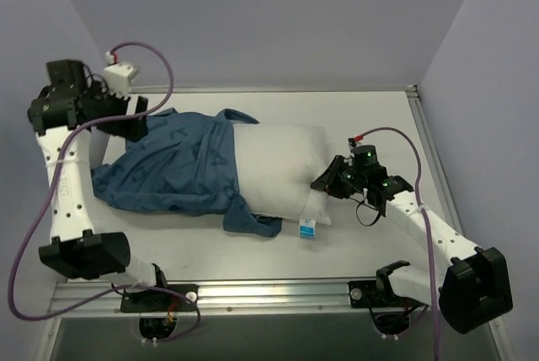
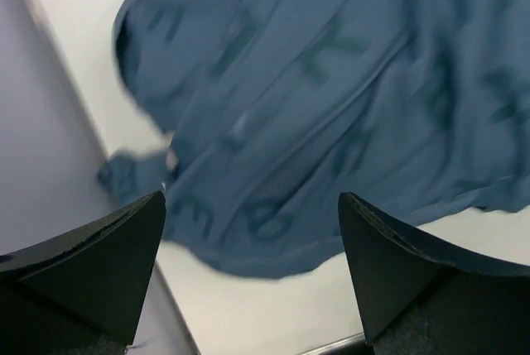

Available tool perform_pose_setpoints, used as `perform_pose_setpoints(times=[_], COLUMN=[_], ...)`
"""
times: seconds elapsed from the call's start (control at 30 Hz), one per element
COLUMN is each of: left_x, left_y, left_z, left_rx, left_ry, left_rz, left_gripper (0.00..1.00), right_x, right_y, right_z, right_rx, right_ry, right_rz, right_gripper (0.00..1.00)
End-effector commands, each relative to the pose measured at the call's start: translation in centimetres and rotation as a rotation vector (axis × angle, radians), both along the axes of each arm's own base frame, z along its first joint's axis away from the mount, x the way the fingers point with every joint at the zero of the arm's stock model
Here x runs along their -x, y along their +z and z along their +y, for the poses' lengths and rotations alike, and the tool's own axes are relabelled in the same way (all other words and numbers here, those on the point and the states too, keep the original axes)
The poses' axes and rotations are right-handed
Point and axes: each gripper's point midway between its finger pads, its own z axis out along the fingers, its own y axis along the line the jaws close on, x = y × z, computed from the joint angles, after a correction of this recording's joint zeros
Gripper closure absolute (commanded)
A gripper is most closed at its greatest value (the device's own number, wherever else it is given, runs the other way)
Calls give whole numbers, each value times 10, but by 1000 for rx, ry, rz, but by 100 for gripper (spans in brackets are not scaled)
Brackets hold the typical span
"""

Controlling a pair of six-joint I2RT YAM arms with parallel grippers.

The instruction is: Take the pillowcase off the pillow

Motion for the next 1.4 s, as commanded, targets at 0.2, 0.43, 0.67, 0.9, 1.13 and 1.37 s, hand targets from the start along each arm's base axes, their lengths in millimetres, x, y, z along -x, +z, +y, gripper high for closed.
perform_pose_setpoints(times=[0.2,0.43,0.67,0.9,1.13,1.37], left_x=[139,101,78,44,25,20], left_y=[-120,-162,-213,-218,-182,-145], left_z=[74,65,54,92,184,233], left_rx=[-144,29,19,-83,-270,-329], left_ry=[153,307,284,391,577,676], left_rz=[358,242,313,281,156,78], left_gripper=[6,6,16,98,98,98], right_x=[-24,-31,-38,-51,-68,-67], right_y=[24,33,31,26,17,24], right_z=[4,6,8,-26,-118,-179], right_rx=[-15,-13,-22,-1,48,93], right_ry=[17,33,25,-64,-282,-402], right_rz=[-33,-59,-74,-63,-52,-57], right_gripper=[100,100,100,100,100,100])
